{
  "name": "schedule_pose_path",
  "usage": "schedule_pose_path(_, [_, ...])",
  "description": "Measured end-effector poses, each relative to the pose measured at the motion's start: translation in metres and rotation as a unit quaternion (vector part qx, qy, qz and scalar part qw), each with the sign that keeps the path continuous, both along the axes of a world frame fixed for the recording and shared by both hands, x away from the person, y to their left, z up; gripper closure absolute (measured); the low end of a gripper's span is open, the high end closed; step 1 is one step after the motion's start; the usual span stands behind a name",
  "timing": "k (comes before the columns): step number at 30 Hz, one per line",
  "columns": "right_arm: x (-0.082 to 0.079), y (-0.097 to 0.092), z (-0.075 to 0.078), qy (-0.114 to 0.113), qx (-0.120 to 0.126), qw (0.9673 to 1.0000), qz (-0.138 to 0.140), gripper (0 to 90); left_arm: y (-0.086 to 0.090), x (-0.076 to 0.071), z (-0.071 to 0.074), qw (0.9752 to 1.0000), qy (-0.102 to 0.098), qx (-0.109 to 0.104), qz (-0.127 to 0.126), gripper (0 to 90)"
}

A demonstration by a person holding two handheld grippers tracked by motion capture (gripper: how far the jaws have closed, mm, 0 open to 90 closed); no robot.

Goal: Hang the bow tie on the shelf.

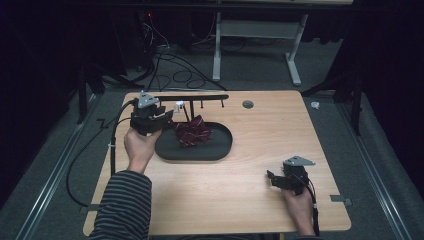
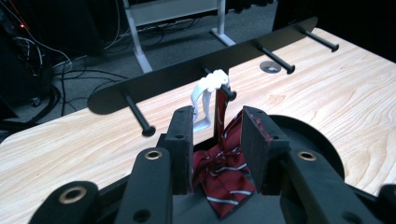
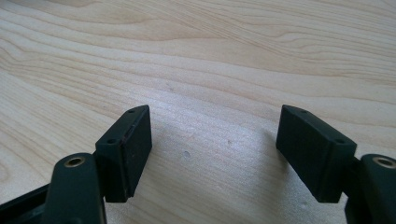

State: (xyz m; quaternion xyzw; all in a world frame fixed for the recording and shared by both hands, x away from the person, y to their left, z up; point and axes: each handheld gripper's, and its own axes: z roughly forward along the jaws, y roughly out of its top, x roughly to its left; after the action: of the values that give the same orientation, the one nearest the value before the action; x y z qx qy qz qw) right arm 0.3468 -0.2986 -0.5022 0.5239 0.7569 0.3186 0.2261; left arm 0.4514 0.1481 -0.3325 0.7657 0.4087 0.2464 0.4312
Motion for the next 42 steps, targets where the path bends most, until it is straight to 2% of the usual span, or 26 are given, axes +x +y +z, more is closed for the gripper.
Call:
schedule_pose_path(11, [0.0, 0.0, 0.0, 0.0, 0.0, 1.0, 0.0, 28.2, 0.01, -0.011, -0.004, 1.0, 0.004, -0.006, -0.003, 63.3])
schedule_pose_path(17, [0.0, 0.0, 0.0, 0.0, 0.0, 1.0, 0.0, 28.2, 0.012, -0.017, -0.005, 0.9999, 0.0, -0.011, -0.006, 62.8])
schedule_pose_path(25, [0.0, 0.0, 0.0, -0.001, 0.0, 1.0, 0.0, 28.2, 0.02, -0.024, -0.011, 0.9998, -0.003, -0.021, -0.002, 63.0])
schedule_pose_path(42, [0.0, 0.0, 0.0, -0.001, -0.001, 1.0, 0.0, 28.2, 0.03, -0.038, -0.018, 0.9996, -0.001, -0.028, 0.003, 62.4])
